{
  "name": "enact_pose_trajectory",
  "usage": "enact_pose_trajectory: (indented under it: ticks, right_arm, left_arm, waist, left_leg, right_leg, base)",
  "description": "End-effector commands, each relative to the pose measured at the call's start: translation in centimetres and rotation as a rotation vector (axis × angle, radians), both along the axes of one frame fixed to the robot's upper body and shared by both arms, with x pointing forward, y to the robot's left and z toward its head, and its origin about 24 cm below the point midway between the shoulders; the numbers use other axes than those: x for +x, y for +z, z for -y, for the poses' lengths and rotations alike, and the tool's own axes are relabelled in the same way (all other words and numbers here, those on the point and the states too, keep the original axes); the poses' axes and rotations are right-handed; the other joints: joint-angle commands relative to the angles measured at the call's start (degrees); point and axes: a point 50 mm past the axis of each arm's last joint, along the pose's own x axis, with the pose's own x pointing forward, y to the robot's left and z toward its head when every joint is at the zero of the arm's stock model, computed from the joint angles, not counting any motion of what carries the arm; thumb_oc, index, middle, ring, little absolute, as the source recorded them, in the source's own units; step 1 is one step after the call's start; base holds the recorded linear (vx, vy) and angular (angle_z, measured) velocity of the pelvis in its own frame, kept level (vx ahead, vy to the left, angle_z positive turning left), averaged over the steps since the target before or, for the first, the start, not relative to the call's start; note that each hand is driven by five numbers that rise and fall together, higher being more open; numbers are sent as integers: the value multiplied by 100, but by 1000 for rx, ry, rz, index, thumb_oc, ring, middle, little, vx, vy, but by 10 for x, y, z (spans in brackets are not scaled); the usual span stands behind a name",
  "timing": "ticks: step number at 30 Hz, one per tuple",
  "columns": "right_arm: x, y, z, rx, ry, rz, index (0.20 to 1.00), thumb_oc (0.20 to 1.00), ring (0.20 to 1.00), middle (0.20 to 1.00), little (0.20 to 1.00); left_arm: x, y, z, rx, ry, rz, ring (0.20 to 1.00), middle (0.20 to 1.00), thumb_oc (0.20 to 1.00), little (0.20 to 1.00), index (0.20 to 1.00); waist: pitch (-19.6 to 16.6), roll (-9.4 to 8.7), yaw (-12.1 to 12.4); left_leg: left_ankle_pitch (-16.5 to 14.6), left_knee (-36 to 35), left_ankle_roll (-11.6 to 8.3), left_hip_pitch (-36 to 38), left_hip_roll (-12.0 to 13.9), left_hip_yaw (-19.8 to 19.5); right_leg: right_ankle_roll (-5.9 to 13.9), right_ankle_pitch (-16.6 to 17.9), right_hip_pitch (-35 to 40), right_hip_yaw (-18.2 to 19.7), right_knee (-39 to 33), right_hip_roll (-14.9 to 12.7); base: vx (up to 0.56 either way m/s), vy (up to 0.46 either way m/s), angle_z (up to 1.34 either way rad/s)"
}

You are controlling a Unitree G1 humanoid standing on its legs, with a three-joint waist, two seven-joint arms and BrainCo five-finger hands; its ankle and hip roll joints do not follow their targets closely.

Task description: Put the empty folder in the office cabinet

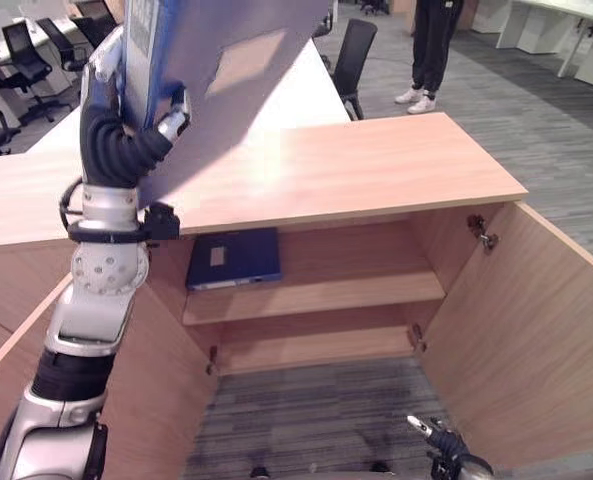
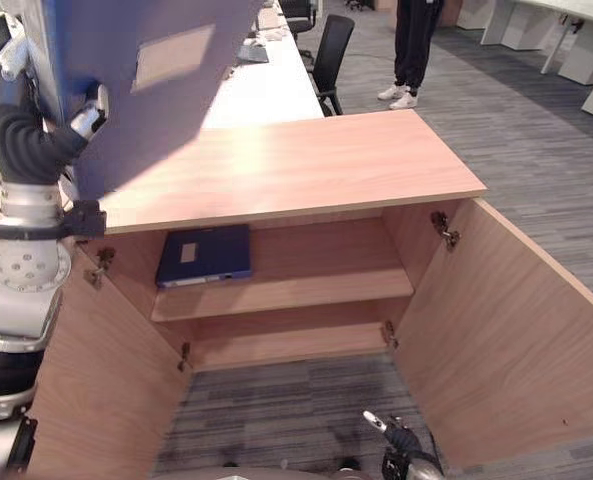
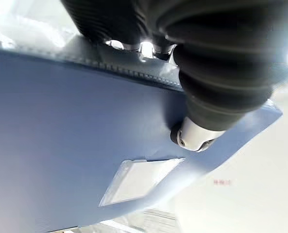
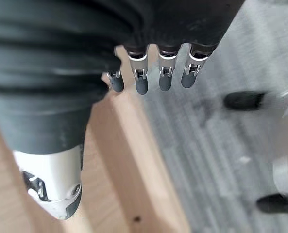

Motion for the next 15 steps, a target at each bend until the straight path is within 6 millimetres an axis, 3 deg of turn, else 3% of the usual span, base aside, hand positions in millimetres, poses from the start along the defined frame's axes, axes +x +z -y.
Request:
enact_pose_trajectory:
  ticks: [1,9,15]
  right_arm:
    - [38,13,-10,27,45,119,1000,1000,1000,1000,1000]
    - [36,10,-12,27,81,90,1000,1000,1000,1000,1000]
    - [50,21,-15,36,111,171,1000,1000,1000,1000,1000]
  left_arm:
    - [-12,34,-5,-81,-182,115,200,200,200,200,200]
    - [-20,5,2,-249,-529,-65,200,200,200,200,200]
    - [-22,-18,-1,-269,-567,-200,200,200,200,200,200]
  waist:
    - [152,-209,58]
    - [167,-213,135]
    - [207,-224,190]
  left_leg:
    - [-328,72,-261,163,106,31]
    - [-336,72,-248,147,89,-20]
    - [-327,72,-232,136,94,-26]
  right_leg:
    - [701,-824,517,-38,122,-603]
    - [684,-818,555,-79,123,-604]
    - [683,-800,536,-51,137,-605]
  base:
    - [-21,11,6]
    - [-5,3,2]
    - [0,0,0]
